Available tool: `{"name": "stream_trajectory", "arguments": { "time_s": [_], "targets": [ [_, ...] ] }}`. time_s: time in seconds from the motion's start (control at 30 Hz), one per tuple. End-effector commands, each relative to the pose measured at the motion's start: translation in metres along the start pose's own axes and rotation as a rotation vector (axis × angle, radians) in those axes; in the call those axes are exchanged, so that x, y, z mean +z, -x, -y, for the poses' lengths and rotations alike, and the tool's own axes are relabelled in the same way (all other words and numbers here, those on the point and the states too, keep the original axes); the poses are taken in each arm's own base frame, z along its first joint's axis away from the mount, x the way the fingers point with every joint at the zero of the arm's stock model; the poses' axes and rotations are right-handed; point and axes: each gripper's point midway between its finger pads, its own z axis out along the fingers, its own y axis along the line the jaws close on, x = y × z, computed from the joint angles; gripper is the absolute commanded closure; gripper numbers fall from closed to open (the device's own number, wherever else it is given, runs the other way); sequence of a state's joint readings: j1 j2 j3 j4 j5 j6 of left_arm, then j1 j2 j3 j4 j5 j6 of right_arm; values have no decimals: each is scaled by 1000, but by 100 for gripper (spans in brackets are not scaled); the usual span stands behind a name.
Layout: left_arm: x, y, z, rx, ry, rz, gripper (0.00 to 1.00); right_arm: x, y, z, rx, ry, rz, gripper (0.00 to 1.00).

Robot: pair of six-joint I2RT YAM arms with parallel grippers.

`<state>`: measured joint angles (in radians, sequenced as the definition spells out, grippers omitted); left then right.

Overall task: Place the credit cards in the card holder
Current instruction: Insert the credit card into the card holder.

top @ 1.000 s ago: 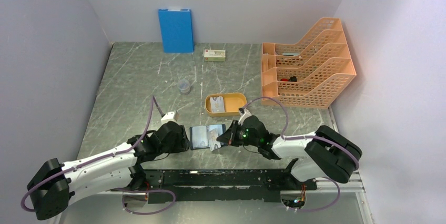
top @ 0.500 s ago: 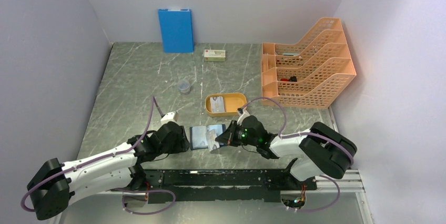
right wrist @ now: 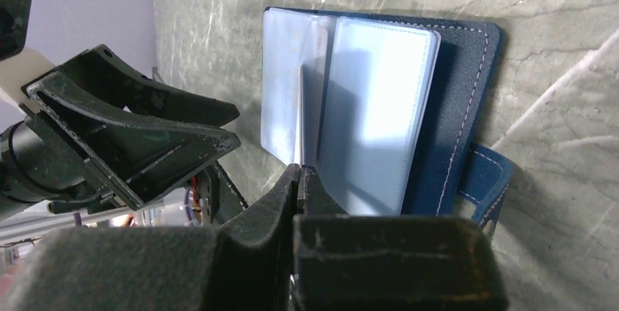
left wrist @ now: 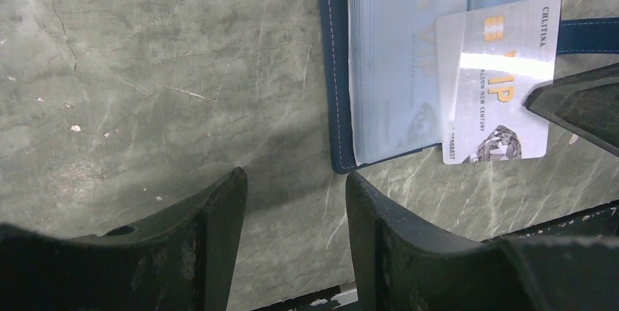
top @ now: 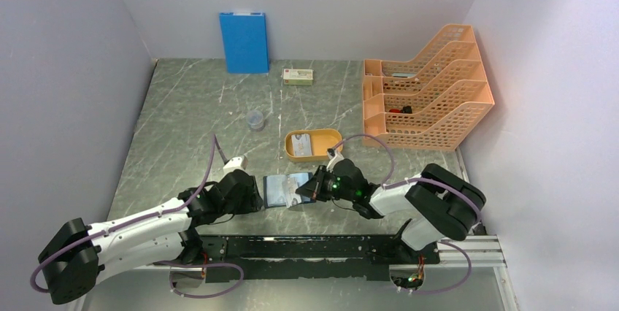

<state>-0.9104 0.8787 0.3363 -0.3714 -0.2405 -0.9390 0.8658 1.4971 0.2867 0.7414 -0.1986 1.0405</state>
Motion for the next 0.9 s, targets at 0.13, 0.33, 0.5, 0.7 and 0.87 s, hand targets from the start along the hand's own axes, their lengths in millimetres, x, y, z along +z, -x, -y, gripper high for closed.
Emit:
{"name": "stream_trajectory", "arguments": {
  "time_s": [0.13,0.33,0.5,0.7,0.87],
  "targets": [
    [2,-2,-6,7,12,-2,43,9,14,-8,-20,5,55,100],
    [3,-4,-6,7,10,-9,44,11,16,-1,-24,-18,72,100],
    [4,-5,-6,7,9,-14,44,12,14,3,-19,-27,70,100],
    [5,-7,-6,5,6,-21,44,15,12,6,-11,-34,70,100],
    [4,-9,-5,3,-1,-26,44,17,9,5,-11,-30,62,100]
  ]
}}
